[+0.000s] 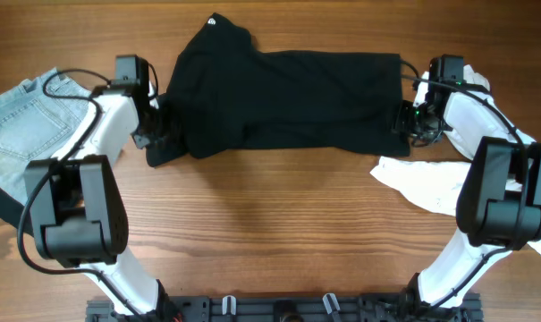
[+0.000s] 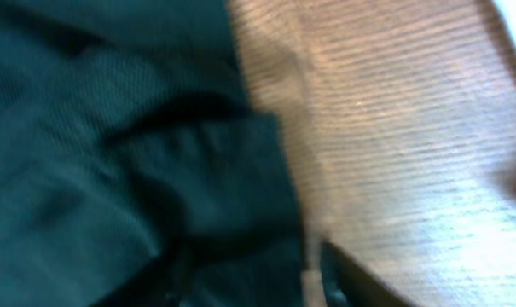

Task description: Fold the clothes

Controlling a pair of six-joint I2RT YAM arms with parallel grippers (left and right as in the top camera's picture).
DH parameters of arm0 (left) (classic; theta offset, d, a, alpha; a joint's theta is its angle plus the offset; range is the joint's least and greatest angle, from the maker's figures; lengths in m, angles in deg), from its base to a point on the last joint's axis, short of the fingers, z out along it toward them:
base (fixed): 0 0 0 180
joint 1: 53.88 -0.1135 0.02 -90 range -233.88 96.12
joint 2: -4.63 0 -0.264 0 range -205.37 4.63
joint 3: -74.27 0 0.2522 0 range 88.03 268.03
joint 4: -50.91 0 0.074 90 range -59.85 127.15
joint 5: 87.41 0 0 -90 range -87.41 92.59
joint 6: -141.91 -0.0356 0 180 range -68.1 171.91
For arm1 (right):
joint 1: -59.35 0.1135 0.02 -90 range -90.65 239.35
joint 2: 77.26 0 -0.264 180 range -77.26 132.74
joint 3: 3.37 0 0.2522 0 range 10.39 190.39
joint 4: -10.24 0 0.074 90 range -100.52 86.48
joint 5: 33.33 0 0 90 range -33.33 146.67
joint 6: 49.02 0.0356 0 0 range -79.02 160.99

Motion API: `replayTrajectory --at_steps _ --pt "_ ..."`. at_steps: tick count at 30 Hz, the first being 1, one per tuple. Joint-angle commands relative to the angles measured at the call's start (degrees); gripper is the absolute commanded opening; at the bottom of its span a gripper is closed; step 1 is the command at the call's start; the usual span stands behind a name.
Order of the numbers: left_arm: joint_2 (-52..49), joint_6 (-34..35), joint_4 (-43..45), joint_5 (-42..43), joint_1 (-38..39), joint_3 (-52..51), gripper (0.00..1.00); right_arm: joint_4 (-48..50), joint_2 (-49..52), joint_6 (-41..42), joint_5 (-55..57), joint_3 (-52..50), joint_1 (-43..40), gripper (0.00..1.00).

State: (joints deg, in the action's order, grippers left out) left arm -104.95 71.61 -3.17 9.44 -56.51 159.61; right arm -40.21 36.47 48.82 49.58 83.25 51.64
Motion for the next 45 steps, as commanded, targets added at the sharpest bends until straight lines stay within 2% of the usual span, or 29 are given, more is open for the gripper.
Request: replayTrajectory --at_steps 1,3,6,9,12,14,16,19,20,22,23,25,26,27,30,31,35,45 --pt "-0.5 0.31 3.56 -2.67 0.11 -6.47 0.44 -0.09 1.4 -0.63 -3.96 -1.64 0.31 0.36" --pt "-0.5 0.28 4.76 -2.89 0.11 -9.73 0.41 -1.68 1.4 -1.73 -2.51 -1.64 0.28 0.21" --pt "-0.5 0.28 5.16 -5.18 0.11 -12.52 0.36 -5.64 1.4 1.18 6.47 -1.64 0.24 0.06" --pt "-0.5 0.31 1.9 -6.99 -0.83 -12.66 0.29 -10.99 1.4 5.95 17.38 -1.64 0.13 0.04" --pt "-0.48 0.9 -2.05 -6.95 -2.97 -12.66 0.23 -12.85 1.4 7.87 20.61 -1.62 0.13 0.04" --pt "-0.48 1.79 -4.7 -6.93 -4.48 -12.66 0.23 -12.85 1.33 8.02 19.96 -1.62 0.13 0.05" --pt "-0.24 1.77 -7.82 -6.8 -5.01 -12.66 0.19 -12.85 1.05 8.0 18.27 -1.46 0.15 0.08" --pt "1.55 1.64 -10.14 -6.75 -3.89 -12.63 0.19 -13.38 -0.94 7.87 14.69 0.48 0.13 0.18" --pt "2.69 1.33 -10.14 -6.97 -3.45 -12.63 0.2 -13.73 -1.81 7.52 14.25 1.38 0.15 0.2" --pt "6.64 1.36 -10.1 -8.04 -2.69 -11.82 0.29 -14.58 -4.94 7.3 12.28 3.61 0.13 0.31" --pt "8.41 1.36 -10.08 -8.02 -2.67 -10.71 0.42 -14.58 -6.73 7.19 11.32 4.15 0.13 0.5" --pt "10.86 1.33 -10.08 -7.98 -2.67 -7.74 0.69 -14.05 -9.97 7.17 9.77 4.46 0.13 0.79" --pt "11.82 0.37 -9.92 -7.52 -2.62 -5.22 0.74 -13.75 -11.67 7.1 9.05 4.46 0.15 0.88" --pt "12.09 -3.19 -8.48 -4.17 -2.47 -0.83 0.76 -13.42 -13.99 5.62 6.8 4.46 0.15 0.92" --pt "11.98 -6.16 -2.03 -1.95 -1.75 2.03 0.79 -12.85 -15.67 2.82 2.47 4.46 0.15 0.92" --pt "11.8 -6.69 4.35 -1.86 -1.16 2.49 0.8 -12.87 -15.76 2.58 0.72 4.46 0.13 0.92" --pt "8.76 -7.56 16.24 0.72 0.31 3.41 0.8 -13.75 -15.72 2.64 -2.21 4.44 0.15 0.92" --pt "-15.43 -12.9 20.65 5.35 4.59 22.67 0.82 -15.69 -15.72 2.64 -2.43 4.44 0.15 0.93"
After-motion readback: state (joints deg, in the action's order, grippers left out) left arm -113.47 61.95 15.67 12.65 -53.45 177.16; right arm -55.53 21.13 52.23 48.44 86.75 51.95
